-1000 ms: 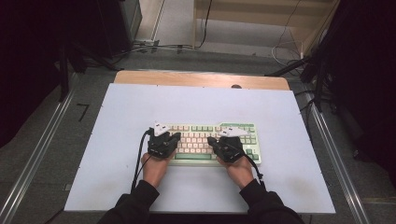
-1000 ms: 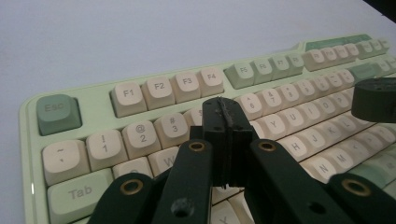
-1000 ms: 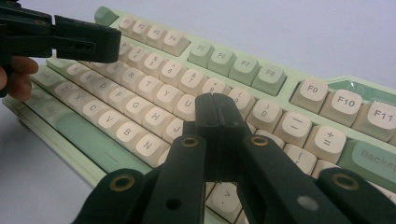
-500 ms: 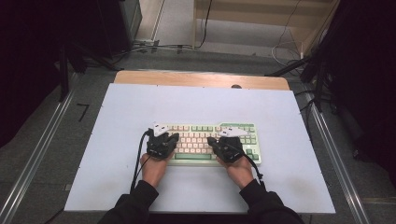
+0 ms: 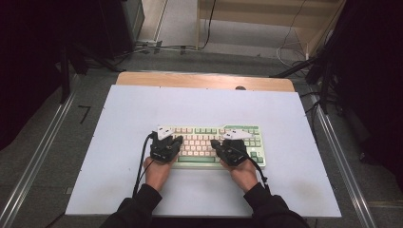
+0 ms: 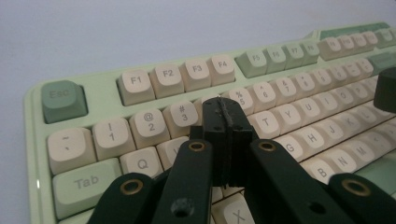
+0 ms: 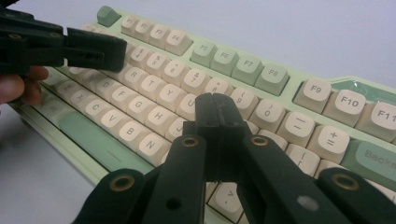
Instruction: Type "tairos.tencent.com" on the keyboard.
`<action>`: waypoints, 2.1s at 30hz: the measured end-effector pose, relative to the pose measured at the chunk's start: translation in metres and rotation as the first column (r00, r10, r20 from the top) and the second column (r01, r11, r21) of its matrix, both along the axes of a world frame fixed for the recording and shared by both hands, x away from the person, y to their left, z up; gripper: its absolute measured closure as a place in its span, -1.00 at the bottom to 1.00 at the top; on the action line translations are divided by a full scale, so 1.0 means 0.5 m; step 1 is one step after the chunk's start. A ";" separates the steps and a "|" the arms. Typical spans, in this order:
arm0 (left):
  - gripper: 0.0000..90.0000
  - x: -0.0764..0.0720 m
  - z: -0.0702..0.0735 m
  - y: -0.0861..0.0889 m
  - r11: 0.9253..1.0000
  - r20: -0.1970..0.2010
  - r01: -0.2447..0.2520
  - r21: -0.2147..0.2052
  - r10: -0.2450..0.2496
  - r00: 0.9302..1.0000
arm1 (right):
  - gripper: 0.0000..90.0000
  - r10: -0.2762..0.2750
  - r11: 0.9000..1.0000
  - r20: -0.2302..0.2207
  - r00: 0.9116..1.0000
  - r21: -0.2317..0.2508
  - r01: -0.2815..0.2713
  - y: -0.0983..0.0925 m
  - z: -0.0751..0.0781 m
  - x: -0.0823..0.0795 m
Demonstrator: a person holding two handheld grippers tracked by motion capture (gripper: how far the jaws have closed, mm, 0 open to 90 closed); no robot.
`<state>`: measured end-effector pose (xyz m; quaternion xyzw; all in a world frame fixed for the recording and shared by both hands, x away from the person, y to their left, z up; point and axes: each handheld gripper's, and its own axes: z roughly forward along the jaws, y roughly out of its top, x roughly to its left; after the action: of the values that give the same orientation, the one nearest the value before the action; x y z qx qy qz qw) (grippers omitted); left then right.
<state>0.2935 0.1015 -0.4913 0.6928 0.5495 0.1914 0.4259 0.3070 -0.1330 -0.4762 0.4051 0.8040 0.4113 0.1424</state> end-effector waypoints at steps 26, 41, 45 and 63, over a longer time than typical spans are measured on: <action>1.00 -0.007 0.008 0.004 1.000 0.008 0.007 -0.012 -0.007 1.000 | 0.95 0.010 1.000 0.005 1.000 0.000 -0.010 0.006 0.001 -0.004; 1.00 -0.008 0.010 0.006 1.000 0.007 0.005 -0.016 -0.005 1.000 | 0.95 0.018 1.000 0.001 1.000 -0.002 -0.018 0.012 -0.001 -0.005; 1.00 -0.007 0.009 0.006 1.000 0.007 0.004 -0.017 -0.004 1.000 | 0.95 0.024 1.000 0.001 1.000 -0.006 -0.024 0.015 -0.002 -0.006; 1.00 -0.007 0.010 0.010 1.000 0.010 0.001 -0.017 0.000 1.000 | 0.95 0.046 0.999 -0.006 0.999 -0.016 -0.046 0.028 -0.010 -0.010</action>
<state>0.2897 0.1063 -0.4862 0.6883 0.5488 0.1900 0.4347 0.3022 -0.1189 -0.4812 0.3865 0.8168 0.4067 0.1340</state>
